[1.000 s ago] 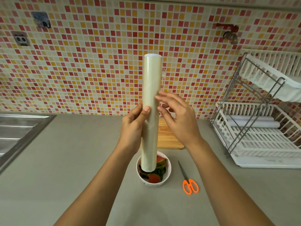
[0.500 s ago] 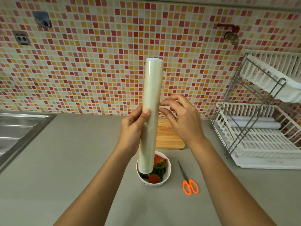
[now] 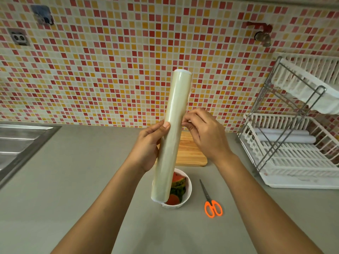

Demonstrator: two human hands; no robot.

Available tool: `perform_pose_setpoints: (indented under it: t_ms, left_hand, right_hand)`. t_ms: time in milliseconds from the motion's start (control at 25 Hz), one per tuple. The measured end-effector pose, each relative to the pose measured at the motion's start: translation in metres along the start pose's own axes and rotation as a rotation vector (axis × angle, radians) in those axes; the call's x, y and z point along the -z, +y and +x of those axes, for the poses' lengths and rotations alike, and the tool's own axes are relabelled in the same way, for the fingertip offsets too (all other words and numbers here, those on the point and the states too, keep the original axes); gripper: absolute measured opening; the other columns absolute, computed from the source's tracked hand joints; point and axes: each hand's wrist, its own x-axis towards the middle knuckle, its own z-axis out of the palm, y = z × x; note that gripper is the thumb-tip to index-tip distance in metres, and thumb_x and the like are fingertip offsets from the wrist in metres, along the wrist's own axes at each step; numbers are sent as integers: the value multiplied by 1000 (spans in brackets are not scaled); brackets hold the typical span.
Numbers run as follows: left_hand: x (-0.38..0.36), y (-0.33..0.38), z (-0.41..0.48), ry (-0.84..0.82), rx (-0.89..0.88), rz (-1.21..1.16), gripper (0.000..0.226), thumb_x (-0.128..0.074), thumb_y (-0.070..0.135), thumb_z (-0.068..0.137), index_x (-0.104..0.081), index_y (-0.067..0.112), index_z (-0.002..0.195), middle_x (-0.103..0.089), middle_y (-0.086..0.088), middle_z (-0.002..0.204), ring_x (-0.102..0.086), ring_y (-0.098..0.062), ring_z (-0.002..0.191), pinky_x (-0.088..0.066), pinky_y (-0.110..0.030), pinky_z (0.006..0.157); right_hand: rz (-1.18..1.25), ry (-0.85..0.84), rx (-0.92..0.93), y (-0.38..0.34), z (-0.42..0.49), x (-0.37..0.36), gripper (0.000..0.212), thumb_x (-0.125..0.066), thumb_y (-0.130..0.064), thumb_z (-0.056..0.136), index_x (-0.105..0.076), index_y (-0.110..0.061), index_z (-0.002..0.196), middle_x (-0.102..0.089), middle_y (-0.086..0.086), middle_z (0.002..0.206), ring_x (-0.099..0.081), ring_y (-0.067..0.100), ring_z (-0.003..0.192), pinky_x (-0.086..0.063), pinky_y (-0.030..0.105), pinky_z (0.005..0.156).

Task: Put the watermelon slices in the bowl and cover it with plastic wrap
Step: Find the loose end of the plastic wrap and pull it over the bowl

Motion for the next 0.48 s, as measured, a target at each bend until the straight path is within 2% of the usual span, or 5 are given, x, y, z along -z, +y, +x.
perform_pose_setpoints:
  t_ms: [120, 200, 280, 360, 480]
  left_hand:
    - [1, -2, 0, 32, 26, -23, 37, -64, 42, 78, -73, 19, 106, -71, 1, 91, -65, -12, 84, -55, -28, 68]
    - [2, -3, 0, 58, 10, -46, 41, -65, 41, 77, -70, 19, 111, -71, 2, 94, -67, -11, 85, -56, -28, 68]
    - [-1, -5, -1, 72, -29, -67, 39, -66, 38, 77, -69, 21, 112, -72, 3, 96, -68, -10, 87, -56, -28, 69]
    - [-9, -10, -2, 88, -92, -65, 34, -66, 33, 79, -68, 24, 112, -73, 4, 101, -69, -13, 94, -57, -31, 75]
    - [-22, -17, -5, 120, -143, -66, 34, -65, 34, 81, -66, 27, 114, -72, 3, 109, -67, -16, 104, -57, -30, 82]
  right_hand:
    - [177, 77, -190, -3, -3, -3, 17, -58, -21, 91, -65, -7, 97, -64, 2, 95, -63, 14, 84, -52, 20, 70]
    - [460, 132, -589, -9, -3, -3, 22, -62, -31, 87, -65, -15, 102, -65, -11, 95, -64, 7, 84, -56, 23, 75]
    - [743, 79, -900, -22, -3, -10, 33, -66, -46, 77, -65, -25, 102, -68, -13, 97, -66, 6, 89, -58, 34, 82]
    - [849, 110, -972, -38, -7, -21, 42, -67, -54, 70, -66, -29, 104, -71, -10, 102, -67, 6, 94, -57, 34, 84]
    - [800, 279, -996, -55, -12, -35, 49, -61, -53, 75, -68, -21, 111, -72, -6, 107, -67, 2, 93, -55, 22, 80]
